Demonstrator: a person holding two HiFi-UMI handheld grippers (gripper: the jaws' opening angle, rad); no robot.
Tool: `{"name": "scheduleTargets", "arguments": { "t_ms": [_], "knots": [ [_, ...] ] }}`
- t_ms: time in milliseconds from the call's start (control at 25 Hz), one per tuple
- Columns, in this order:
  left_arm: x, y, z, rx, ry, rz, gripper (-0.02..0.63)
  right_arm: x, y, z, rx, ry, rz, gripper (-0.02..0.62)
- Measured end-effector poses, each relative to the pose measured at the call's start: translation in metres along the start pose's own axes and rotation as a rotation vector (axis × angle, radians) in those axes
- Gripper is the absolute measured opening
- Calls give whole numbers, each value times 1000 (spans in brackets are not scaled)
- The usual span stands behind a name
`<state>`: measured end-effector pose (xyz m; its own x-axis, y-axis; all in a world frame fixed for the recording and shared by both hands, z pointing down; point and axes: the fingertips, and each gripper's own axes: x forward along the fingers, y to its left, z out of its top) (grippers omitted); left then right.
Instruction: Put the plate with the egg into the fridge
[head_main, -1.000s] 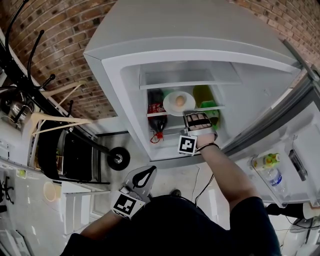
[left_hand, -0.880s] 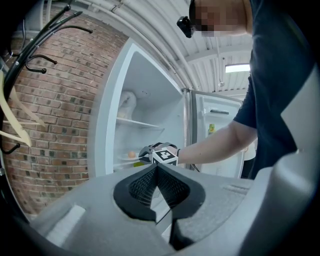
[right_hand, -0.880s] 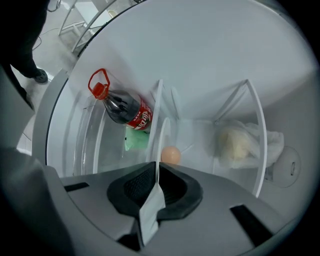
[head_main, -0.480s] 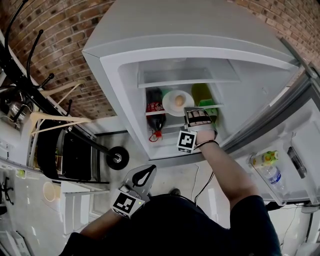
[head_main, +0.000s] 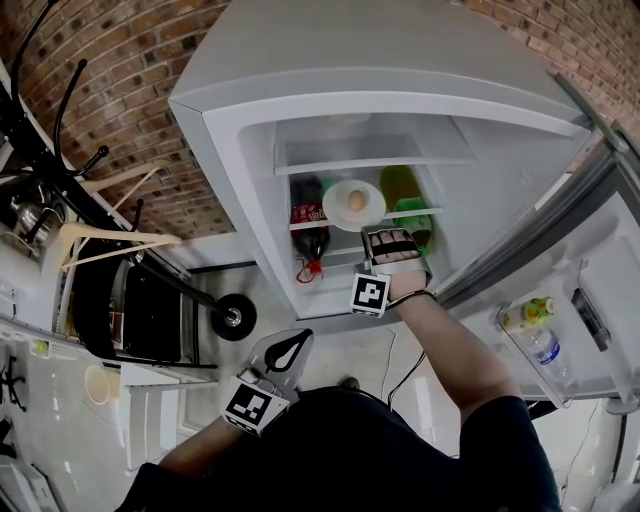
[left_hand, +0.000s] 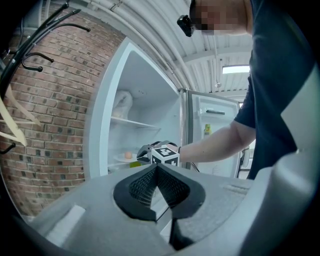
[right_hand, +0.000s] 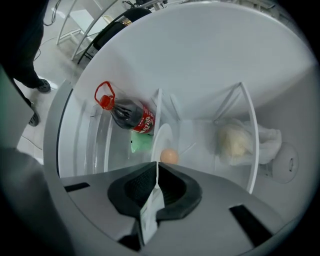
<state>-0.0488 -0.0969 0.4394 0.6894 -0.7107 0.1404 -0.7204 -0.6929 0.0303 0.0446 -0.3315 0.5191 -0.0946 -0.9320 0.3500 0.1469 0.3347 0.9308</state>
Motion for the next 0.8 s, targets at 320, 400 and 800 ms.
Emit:
{"name": "scheduleTargets", "arguments": {
  "t_ms": [320, 400, 800],
  "knots": [
    [-4, 5, -1, -14, 5, 19, -8, 18, -5, 0, 8, 10, -3, 11],
    [-5, 6, -3, -6, 8, 21, -8, 23, -5, -1, 5, 15, 0, 10],
    [-3, 11, -5, -11, 20, 27, -8, 32, -12, -4, 11, 21, -20, 11]
  ]
}}
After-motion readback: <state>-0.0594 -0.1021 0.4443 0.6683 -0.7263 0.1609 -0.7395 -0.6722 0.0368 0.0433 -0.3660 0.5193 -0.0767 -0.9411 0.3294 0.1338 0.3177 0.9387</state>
